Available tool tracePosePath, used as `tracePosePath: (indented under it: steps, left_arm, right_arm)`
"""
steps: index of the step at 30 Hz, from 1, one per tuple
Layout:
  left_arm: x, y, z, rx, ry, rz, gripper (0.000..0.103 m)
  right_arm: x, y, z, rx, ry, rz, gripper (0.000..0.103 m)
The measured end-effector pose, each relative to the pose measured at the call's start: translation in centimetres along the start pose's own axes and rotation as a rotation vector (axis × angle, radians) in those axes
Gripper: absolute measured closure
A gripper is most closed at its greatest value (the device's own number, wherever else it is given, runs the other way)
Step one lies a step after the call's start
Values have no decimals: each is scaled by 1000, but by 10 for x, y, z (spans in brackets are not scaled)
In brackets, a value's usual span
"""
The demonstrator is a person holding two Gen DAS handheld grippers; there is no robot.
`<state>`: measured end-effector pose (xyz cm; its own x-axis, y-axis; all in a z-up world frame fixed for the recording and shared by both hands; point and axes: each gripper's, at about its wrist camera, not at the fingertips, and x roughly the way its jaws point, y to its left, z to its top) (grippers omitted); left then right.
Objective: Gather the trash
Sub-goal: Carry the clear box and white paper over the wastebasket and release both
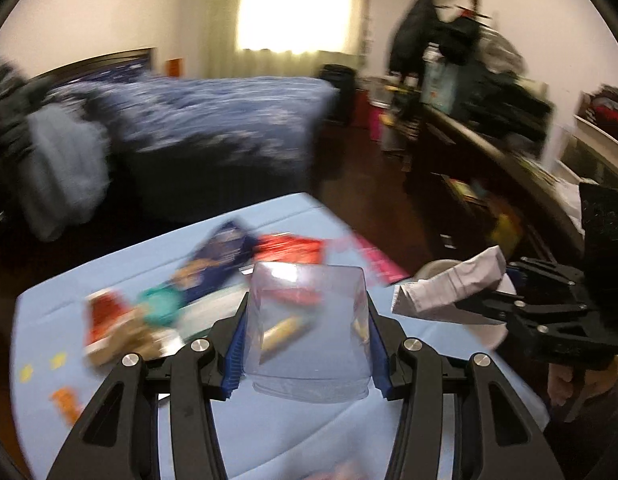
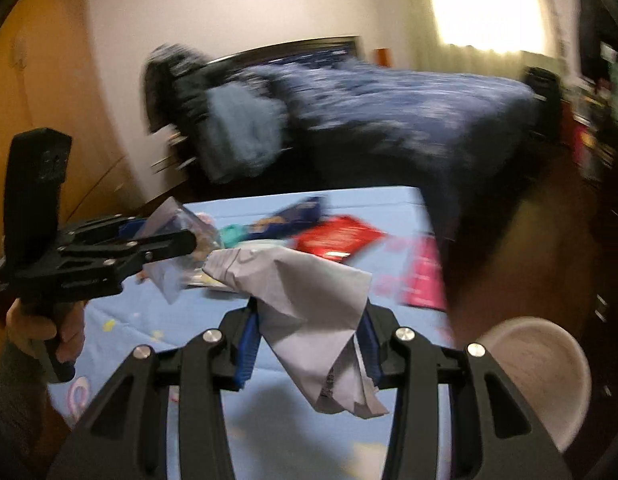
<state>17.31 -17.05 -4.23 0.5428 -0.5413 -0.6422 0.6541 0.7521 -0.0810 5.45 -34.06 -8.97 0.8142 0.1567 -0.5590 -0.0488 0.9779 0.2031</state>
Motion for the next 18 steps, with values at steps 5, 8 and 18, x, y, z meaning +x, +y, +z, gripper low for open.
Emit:
tracePosePath:
  steps: [5, 8, 18]
  left_arm:
    - [62, -78, 29, 76, 39, -153, 53]
    - [97, -115, 39, 116, 73, -205, 52]
    - [192, -181, 52, 172, 213, -350, 33]
  right_arm:
    - [-31, -82, -25, 119, -8, -238, 60]
    - [-35, -125, -43, 182, 16, -340, 60]
    - [-5, -207, -90, 329, 103, -451, 59]
